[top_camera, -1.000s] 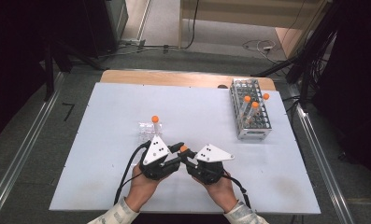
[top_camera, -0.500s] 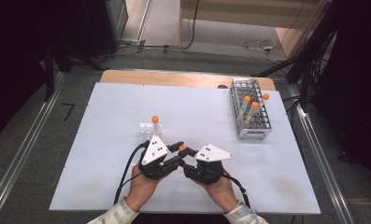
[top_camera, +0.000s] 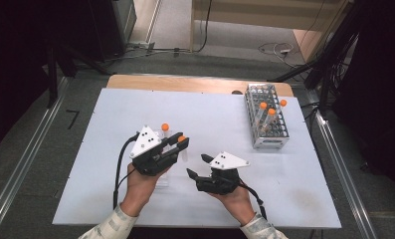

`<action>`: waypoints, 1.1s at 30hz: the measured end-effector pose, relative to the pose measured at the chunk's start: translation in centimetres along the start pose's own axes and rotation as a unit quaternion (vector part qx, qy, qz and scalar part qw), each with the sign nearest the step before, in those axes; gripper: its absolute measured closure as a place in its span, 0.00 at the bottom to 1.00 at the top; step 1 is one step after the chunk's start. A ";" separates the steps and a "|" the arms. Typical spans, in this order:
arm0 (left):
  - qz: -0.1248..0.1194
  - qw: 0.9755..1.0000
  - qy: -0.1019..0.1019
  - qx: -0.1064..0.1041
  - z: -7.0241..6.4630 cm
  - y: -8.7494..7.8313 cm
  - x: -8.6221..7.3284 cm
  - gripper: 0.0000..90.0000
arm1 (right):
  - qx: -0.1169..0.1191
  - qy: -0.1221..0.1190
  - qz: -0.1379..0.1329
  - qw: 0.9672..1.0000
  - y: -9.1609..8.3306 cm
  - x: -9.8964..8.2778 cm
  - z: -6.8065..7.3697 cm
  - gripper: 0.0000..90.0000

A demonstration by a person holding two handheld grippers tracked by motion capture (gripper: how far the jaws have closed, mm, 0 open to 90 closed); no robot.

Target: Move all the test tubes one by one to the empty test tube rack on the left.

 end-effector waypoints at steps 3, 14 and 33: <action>-0.007 1.000 -0.005 0.012 1.0 -0.1 0.5 0.77 | -0.003 0.001 0.004 1.000 -0.1 -0.2 -0.3 0.31; -0.022 0.998 -0.016 0.058 4.5 -0.3 1.6 0.77 | -0.008 0.006 0.003 1.000 -0.4 -0.3 -0.8 0.31; -0.013 0.995 -0.003 0.098 6.5 0.9 0.3 0.77 | -0.012 0.009 0.000 1.000 -0.7 -0.3 -1.0 0.31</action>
Point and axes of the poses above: each handheld gripper's, and its own axes: y roughly forward along the jaws, x roughly out of its top, z roughly to its left, the point moved 10 cm from there along y, roughly forward along the jaws, and after that the axes turned 8 degrees about x, right-handed, at the moved point
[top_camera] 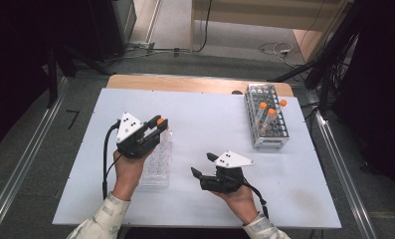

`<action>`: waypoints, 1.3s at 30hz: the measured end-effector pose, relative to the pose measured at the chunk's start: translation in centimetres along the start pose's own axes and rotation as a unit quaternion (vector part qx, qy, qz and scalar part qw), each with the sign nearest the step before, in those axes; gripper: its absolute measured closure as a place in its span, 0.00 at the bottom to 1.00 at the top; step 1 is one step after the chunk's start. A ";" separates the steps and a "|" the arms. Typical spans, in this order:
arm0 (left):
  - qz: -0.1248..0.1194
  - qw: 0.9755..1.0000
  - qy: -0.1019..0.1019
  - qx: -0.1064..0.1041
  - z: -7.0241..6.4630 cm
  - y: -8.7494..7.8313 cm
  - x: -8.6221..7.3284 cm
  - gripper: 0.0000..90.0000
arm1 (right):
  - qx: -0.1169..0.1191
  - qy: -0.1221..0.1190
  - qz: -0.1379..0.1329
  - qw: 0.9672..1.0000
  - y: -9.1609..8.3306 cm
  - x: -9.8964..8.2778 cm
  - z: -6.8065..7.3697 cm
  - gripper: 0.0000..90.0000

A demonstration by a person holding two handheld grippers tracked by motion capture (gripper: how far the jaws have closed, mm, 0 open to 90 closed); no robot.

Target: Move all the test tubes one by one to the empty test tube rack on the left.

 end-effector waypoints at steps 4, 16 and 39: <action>0.005 1.000 0.003 0.003 0.1 0.2 -0.3 0.77 | 0.000 -0.001 0.000 1.000 0.0 0.0 0.0 0.31; 0.030 0.999 0.014 0.011 0.0 1.3 -2.0 0.77 | 0.001 -0.003 0.000 1.000 0.0 0.0 0.1 0.31; 0.029 1.000 0.000 0.003 -0.3 1.0 -2.2 0.65 | -0.002 0.001 -0.001 1.000 -0.1 0.0 0.0 0.31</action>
Point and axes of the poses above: each handheld gripper's, and its own axes: y roughly forward along the jaws, x roughly out of its top, z roughly to its left, the point moved 10 cm from there along y, roughly forward along the jaws, and after that the axes turned 8 degrees about x, right-handed, at the moved point
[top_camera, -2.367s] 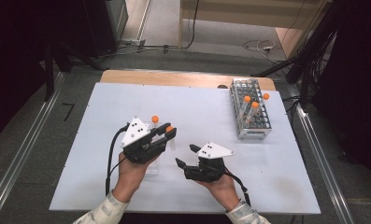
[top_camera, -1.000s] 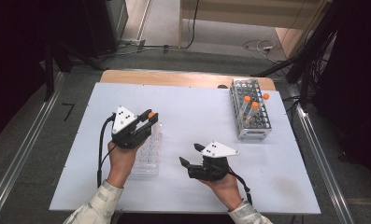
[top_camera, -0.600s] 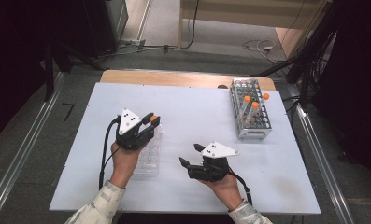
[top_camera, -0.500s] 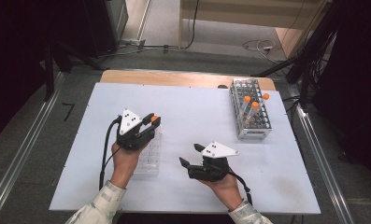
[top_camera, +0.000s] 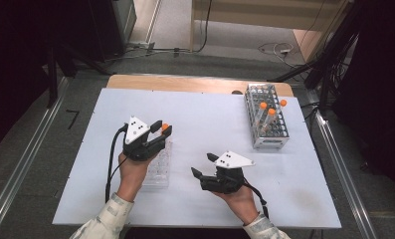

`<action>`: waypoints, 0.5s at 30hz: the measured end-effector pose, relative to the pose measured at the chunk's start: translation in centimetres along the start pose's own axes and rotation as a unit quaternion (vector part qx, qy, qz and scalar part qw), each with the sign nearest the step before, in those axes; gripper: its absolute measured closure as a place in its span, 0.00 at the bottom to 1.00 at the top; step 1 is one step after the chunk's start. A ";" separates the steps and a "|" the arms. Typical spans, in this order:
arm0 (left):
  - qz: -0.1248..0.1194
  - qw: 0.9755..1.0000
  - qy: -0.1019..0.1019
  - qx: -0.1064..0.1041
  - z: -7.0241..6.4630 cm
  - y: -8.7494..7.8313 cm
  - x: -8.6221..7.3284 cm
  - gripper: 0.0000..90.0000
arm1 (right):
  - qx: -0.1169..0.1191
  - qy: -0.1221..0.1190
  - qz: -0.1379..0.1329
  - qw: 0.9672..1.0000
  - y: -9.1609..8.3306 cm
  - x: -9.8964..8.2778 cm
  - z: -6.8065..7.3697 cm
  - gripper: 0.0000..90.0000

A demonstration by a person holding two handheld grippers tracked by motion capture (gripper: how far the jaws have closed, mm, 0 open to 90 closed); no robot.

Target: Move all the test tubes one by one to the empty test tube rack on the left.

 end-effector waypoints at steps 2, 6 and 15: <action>-0.002 1.000 -0.003 -0.002 -0.2 -0.2 0.1 0.60 | -0.002 -0.001 -0.002 1.000 -0.1 0.1 -0.2 0.31; 0.000 1.000 -0.010 -0.002 -0.5 -0.4 0.2 0.46 | -0.012 0.001 -0.001 1.000 -0.3 0.0 -0.9 0.31; 0.006 1.000 -0.014 0.001 -0.5 -0.8 0.0 0.30 | -0.046 0.014 -0.017 0.999 -1.8 0.5 -3.5 0.32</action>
Point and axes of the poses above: each handheld gripper's, and its own axes: y roughly forward along the jaws, x roughly out of its top, z roughly to its left, the point moved 10 cm from there along y, roughly forward along the jaws, and after that the axes turned 8 degrees about x, right-handed, at the moved point
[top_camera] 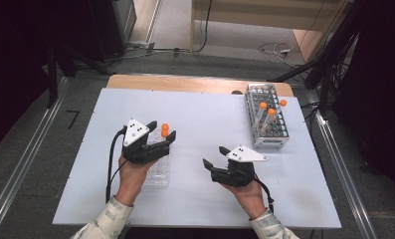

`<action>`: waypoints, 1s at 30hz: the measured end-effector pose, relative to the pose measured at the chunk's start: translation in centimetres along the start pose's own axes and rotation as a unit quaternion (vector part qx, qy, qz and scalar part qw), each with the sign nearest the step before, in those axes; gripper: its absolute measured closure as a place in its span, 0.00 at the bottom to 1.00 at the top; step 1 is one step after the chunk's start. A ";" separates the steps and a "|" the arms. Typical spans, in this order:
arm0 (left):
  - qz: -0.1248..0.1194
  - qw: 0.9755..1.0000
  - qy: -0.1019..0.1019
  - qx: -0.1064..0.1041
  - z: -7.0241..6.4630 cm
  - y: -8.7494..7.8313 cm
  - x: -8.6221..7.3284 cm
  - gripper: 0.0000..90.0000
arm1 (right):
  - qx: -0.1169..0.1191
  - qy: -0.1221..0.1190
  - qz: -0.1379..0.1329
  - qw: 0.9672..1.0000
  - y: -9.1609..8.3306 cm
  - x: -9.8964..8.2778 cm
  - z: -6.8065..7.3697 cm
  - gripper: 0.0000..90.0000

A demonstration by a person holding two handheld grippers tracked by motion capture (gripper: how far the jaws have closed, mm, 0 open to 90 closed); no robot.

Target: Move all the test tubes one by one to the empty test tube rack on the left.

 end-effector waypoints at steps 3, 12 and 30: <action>0.001 1.000 0.002 0.001 0.0 -0.2 -0.1 0.30 | -0.016 0.011 -0.009 1.000 -0.7 0.3 -1.4 0.32; 0.010 1.000 0.001 0.000 0.3 -0.4 -0.8 0.26 | -0.084 0.034 -0.032 0.995 -3.4 1.0 -6.0 0.33; 0.014 1.000 -0.003 0.006 0.9 -0.5 -1.1 0.25 | -0.256 0.077 -0.066 0.961 -7.1 1.5 -16.6 0.45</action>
Point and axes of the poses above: each handheld gripper's, and its own axes: y roughly forward along the jaws, x roughly out of its top, z roughly to its left, the point moved 10 cm from there along y, roughly forward along the jaws, and after that the axes turned 8 degrees about x, right-handed, at the moved point
